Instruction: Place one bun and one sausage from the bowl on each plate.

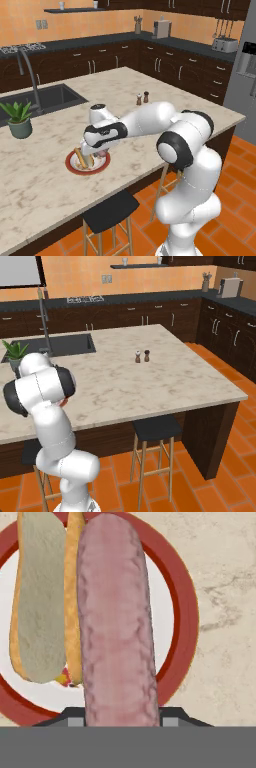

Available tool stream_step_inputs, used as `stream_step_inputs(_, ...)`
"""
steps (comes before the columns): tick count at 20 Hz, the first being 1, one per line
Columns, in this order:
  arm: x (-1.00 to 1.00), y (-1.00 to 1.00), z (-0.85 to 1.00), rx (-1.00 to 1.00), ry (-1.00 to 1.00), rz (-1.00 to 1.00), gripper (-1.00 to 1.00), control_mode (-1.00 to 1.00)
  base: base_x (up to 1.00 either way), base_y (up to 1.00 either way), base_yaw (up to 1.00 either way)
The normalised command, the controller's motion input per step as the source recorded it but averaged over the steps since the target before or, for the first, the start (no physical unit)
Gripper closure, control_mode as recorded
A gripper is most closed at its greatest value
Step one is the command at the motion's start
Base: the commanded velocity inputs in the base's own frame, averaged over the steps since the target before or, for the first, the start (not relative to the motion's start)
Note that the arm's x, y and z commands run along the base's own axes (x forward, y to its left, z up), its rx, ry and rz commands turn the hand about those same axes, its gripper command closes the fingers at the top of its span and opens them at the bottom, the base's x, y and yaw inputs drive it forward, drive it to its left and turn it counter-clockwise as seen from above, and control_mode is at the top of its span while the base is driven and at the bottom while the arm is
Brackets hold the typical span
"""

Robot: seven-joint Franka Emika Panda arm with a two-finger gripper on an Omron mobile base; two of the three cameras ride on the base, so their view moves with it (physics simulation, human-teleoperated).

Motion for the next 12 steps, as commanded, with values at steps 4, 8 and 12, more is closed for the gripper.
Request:
stream_step_inputs(4, 0.69, 0.09, -0.62, 0.00, 0.00, 0.00, -1.00, -1.00, 0.00, 0.00, 0.00)
stream_step_inputs(8, 0.63, 0.04, -0.44, 0.00, -0.02, 0.00, -1.00, -1.00, 0.00, 0.00, 0.00)
stream_step_inputs(12, 0.24, 0.02, -0.15, 0.00, -0.04, 0.00, -1.00, -1.00, 0.00, 0.00, 0.00)
